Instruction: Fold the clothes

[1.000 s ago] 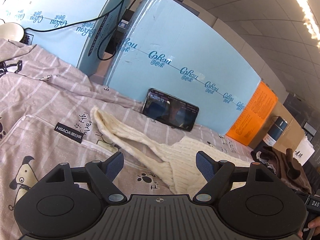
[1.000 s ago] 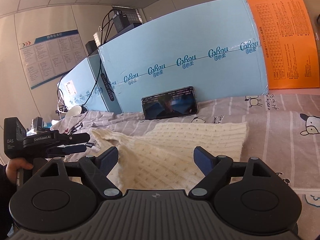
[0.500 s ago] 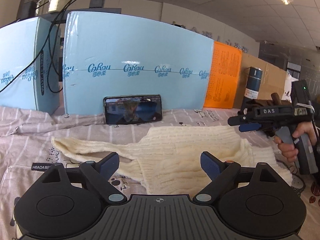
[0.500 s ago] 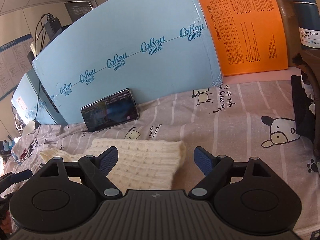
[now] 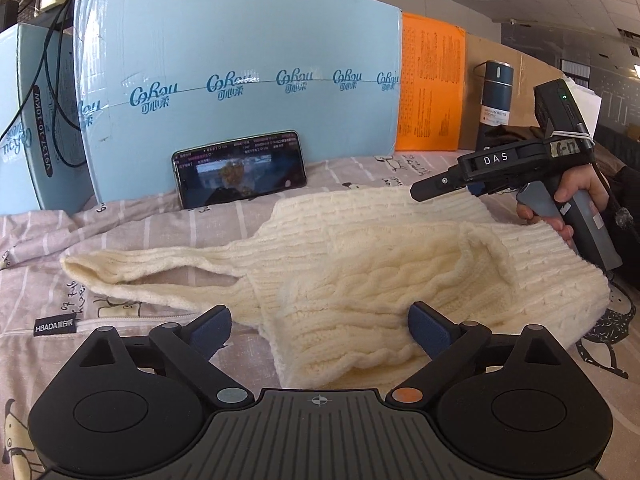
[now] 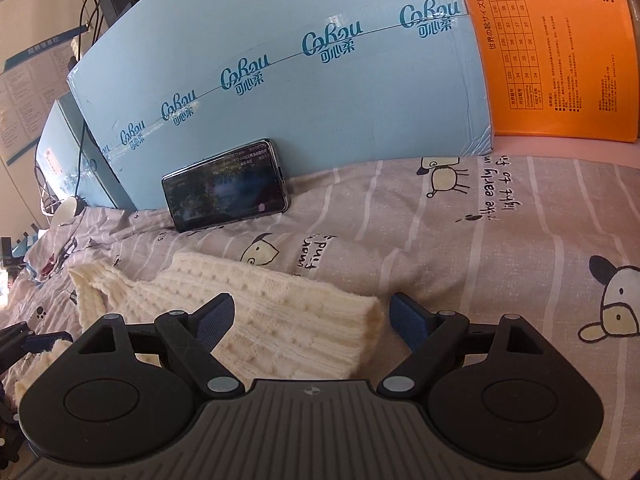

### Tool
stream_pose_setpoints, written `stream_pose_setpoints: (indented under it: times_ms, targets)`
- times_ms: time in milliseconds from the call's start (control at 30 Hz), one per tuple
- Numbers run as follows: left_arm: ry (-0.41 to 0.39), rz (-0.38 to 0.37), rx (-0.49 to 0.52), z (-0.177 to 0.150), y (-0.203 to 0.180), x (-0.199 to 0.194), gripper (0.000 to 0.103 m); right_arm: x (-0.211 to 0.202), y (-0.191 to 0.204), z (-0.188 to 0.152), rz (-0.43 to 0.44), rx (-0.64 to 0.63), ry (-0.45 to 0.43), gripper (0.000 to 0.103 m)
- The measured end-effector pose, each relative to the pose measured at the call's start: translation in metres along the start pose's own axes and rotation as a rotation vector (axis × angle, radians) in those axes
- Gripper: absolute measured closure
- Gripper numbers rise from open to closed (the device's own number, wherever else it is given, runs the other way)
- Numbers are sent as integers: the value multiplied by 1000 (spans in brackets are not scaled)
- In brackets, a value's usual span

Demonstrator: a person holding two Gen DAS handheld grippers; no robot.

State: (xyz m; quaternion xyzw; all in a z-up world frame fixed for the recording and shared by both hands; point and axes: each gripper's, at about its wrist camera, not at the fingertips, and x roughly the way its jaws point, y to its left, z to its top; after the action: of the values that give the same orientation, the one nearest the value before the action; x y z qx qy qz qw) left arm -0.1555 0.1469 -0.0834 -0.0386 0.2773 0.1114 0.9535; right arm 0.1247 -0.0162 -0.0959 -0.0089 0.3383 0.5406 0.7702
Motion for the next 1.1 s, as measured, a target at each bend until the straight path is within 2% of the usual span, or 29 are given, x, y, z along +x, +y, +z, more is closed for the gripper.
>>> stream_pose_setpoints:
  times_ms: [67,133,167,233,300,367,567,633,733,833,867,900,967,1000,1033,1100]
  targets:
    - [-5,-8,-5,2,2,-1,5,1,0,-1,39,-38,8,36]
    - [-27,-20,18,6,3,-6,5,0,0,-2,22,-57,2,64]
    - [-50,-20,47,10,4,-8,5,-2,1,-2,31,-70,-8,69]
    - [-87,2,109,23,5,-11,5,-8,1,-2,49,-98,-29,84]
    - [-130,-6,193,42,7,-7,5,-14,4,-1,66,-129,-55,88]
    - [-147,-77,277,60,13,5,5,-21,7,0,84,-160,-83,90]
    - [-95,-239,432,98,20,68,5,-47,24,-7,124,-284,-203,91]
    - [-68,-305,454,106,18,84,5,-54,30,-10,162,-324,-233,91]
    - [26,-446,470,114,16,105,6,-64,36,-9,208,-363,-263,91]
    - [132,-574,375,116,28,125,9,-72,40,-7,236,-375,-292,91]
    - [162,-612,336,116,32,131,23,-74,41,-7,240,-374,-300,91]
    - [164,-617,324,115,35,131,53,-76,41,-6,244,-373,-308,92]
    - [146,-603,344,112,40,124,78,-79,42,-5,246,-374,-315,93]
    - [138,-604,343,111,43,118,87,-79,41,-5,248,-372,-308,93]
    - [130,-605,340,110,45,113,91,-79,41,-5,251,-370,-300,93]
    - [105,-588,357,109,47,102,93,-75,40,-5,239,-366,-272,93]
